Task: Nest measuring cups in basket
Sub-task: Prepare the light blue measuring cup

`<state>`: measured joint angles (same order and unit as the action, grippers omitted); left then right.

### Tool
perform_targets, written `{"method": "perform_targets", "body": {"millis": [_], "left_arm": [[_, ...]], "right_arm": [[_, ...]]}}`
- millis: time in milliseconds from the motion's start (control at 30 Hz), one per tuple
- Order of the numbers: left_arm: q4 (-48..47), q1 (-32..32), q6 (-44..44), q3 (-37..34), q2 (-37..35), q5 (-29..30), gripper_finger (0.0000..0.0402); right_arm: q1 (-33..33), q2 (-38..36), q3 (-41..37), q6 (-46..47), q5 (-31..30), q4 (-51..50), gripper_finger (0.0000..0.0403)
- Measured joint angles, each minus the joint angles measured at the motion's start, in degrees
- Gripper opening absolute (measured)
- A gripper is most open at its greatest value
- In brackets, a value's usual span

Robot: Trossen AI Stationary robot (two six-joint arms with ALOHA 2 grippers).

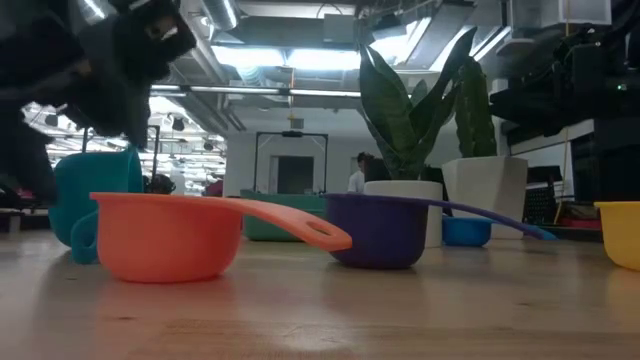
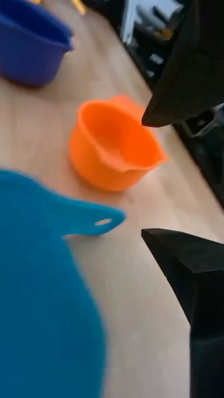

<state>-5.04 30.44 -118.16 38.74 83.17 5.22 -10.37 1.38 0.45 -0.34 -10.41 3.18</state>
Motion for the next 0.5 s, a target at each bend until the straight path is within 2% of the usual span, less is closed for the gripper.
{"method": "perform_targets", "body": {"millis": [300, 500], "left_arm": [[-0.2, -0.2, 0.2, 0.0, 2.8, 0.5, 0.0275], [-0.2, -0.2, 0.2, 0.0, 2.8, 6.0, 0.0275]], "right_arm": [[0.0, 0.0, 0.0, 0.0, 0.0, 0.0, 0.0233], [0.0, 0.0, 0.0, 0.0, 0.0, 0.0, 0.0233]]}}
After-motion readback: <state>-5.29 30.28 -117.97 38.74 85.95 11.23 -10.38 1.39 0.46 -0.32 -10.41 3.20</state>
